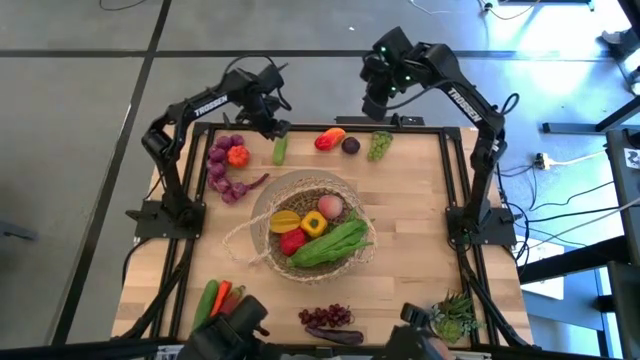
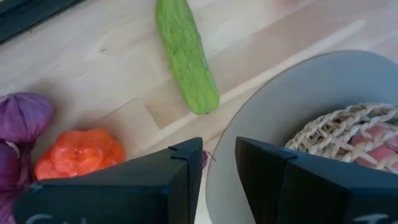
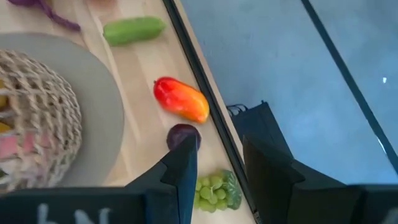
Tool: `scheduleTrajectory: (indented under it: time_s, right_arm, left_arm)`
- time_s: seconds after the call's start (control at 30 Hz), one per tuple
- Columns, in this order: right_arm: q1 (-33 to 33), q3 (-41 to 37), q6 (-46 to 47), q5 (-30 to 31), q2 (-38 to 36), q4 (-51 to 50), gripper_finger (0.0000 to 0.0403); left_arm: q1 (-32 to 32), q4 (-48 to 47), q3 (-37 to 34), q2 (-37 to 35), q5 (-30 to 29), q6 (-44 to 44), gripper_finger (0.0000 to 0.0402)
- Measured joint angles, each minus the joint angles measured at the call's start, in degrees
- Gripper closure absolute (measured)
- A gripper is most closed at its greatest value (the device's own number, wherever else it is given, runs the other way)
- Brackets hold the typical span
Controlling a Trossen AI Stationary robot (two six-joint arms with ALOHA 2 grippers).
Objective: Build produce basket
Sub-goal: Put the top green cucumber into the brown basket
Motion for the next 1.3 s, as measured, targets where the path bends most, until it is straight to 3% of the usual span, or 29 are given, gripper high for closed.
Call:
scheduleTrajectory:
  time_s: [0.3,0.53,0.73,1.0,1.3]
  right_arm:
    - [-0.09,0.00,-10.64,1.53,3.34,-1.17,0.0292]
    - [-0.09,-0.02,-10.35,1.20,4.87,-0.11,0.0322]
    - [-0.09,-0.02,-10.28,5.67,5.61,-0.03,0.0290]
    - [-0.09,-0.02,-11.82,2.91,5.78,2.12,0.0227]
    - [0.07,-0.02,-13.38,2.01,5.78,2.94,0.0222]
  left_arm:
    - [-0.55,0.02,0.00,-0.19,-0.36,0.03,0.0317]
    - [-0.48,0.00,0.00,-0.19,-0.36,0.04,0.0317]
    - [-0.60,-0.03,0.00,-0.19,-0.30,0.04,0.0317]
    - [-0.94,0.41,0.00,-0.19,0.22,-3.33,0.0317]
    - [-1.06,0.44,0.00,-0.19,2.67,-6.34,0.0317]
